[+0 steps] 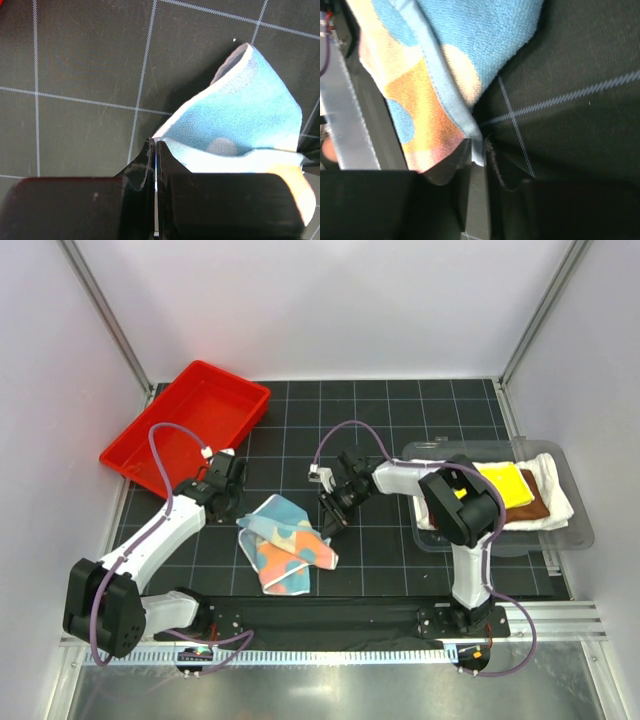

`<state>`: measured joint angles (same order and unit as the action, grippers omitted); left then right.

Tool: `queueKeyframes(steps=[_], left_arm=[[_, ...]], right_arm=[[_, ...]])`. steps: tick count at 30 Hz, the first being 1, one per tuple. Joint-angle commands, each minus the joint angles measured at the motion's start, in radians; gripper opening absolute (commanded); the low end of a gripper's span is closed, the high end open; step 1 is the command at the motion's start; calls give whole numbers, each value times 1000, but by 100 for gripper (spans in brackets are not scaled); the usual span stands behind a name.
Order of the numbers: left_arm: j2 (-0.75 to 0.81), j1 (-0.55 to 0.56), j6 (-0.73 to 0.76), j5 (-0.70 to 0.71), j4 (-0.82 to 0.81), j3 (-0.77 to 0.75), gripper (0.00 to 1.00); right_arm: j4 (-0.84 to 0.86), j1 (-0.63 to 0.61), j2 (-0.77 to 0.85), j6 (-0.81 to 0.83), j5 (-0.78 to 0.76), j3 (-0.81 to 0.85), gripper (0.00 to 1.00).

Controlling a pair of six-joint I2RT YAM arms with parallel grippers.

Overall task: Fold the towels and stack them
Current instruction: Flatten out the crumpled towel

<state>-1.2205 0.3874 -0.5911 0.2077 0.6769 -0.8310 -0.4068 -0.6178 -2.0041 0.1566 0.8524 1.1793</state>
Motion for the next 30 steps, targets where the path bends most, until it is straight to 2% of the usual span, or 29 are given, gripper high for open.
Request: queueKeyframes(steps=[1,3,5,7,11,15,19,24,27,30], left_arm=[[26,-2,-4,-10,-33,-25,0],[32,-2,-6,-28,-36,-23,0],[38,-2,-12,-37,-46,-14,0],[42,-2,-16,-48,-51,-2,0],[65,-4,-26,-97,-66,6,0],[142,14,19,-250,-135,4,0],[275,31,53,-315,-186,-2,0],[413,39,102,-447,-237,-77,0],[450,56,79,-513,-238,-190,0],[492,80,54,-562,-238,-233,0]], right_arm=[[34,-28,42,-49,-249,-78,21],[37,-37,82,-58,-256,-92,18],[89,-51,131,-115,-263,-137,1],[134,-65,157,-155,-321,-152,1],[111,-74,255,-216,-438,-161,1],[43,-79,421,-239,-608,-175,1],[-41,-98,637,-253,-757,-182,1],[-171,-148,824,-276,-889,-77,1],[-271,-268,907,-288,-998,35,1],[-319,-344,975,-301,-1030,115,1]])
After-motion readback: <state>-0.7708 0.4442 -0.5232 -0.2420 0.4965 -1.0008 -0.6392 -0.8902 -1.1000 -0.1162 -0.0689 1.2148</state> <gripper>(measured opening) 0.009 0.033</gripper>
